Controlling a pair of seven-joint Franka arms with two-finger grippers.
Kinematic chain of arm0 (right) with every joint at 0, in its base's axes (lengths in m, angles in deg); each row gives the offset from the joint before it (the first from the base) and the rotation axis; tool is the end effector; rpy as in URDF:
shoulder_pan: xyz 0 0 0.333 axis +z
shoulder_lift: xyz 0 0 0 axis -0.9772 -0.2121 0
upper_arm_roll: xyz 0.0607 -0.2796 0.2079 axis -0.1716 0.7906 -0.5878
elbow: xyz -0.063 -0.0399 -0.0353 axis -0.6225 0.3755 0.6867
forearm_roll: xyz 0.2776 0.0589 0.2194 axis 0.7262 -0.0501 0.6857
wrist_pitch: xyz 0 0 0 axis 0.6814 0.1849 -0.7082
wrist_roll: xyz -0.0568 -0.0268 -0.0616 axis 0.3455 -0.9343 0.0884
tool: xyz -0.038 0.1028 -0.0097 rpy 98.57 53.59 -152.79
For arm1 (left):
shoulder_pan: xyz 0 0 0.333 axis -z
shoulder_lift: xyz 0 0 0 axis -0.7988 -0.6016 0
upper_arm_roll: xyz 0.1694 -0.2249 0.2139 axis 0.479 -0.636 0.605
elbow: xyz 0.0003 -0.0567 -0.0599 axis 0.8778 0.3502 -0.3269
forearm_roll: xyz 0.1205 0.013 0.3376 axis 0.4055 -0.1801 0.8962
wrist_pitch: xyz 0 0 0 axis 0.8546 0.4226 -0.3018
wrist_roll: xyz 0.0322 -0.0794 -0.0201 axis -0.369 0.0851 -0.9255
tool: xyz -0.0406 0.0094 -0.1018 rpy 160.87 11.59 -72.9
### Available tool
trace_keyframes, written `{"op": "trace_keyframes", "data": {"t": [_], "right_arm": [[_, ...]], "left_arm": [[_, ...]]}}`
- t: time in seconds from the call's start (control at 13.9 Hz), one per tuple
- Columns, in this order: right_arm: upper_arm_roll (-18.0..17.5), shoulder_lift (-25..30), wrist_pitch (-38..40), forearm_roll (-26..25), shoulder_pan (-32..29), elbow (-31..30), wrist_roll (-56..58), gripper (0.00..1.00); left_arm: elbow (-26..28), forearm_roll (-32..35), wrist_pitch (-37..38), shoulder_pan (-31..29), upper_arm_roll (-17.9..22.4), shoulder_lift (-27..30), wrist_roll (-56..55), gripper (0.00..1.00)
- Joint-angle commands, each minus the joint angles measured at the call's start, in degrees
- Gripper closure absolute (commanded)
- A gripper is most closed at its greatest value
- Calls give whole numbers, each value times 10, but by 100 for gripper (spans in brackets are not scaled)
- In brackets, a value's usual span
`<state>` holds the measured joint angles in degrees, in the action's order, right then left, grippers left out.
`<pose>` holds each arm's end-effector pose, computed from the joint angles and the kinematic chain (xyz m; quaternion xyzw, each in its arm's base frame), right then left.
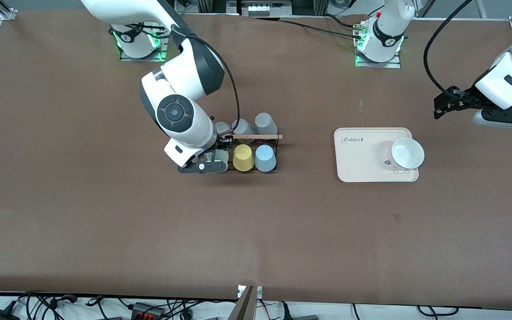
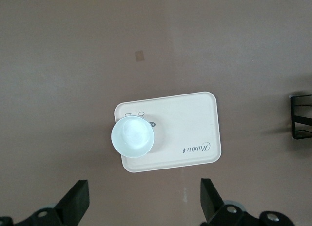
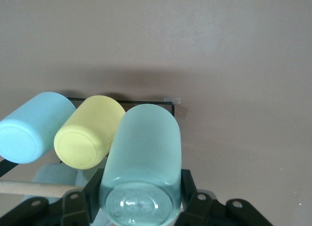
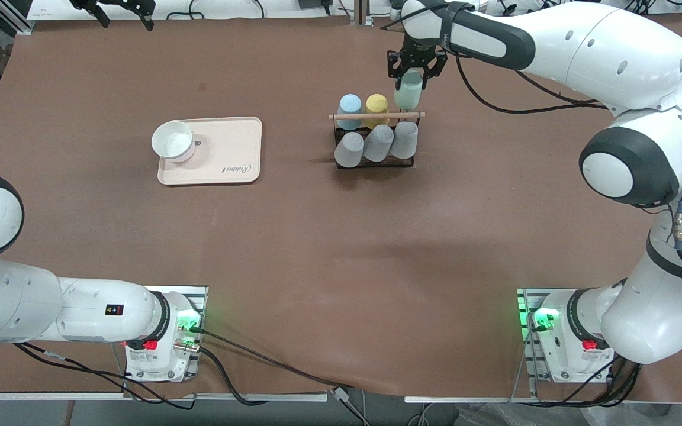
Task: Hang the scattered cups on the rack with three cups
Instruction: 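Carry the green cup to the rack with the right gripper, then hang the green cup on the rack peg beside the yellow cup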
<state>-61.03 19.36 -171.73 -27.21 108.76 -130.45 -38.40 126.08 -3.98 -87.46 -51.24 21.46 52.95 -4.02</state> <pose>0.5805 0.3904 0.4186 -0.9960 -0.0243 0.0831 0.0208 0.5207 -0.0404 0.6324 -0.9987 0.0495 0.0058 0.0055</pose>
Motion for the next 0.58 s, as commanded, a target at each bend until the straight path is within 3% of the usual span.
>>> {"op": "trace_keyframes", "data": {"t": [0.0,0.5], "right_arm": [[3,-19,4,0,5,20,-5,80],[3,-49,-2,3,10,20,-5,80]], "left_arm": [[-12,7,19,5,1,0,-1,0],[-11,6,29,-2,3,-1,0,0]]}}
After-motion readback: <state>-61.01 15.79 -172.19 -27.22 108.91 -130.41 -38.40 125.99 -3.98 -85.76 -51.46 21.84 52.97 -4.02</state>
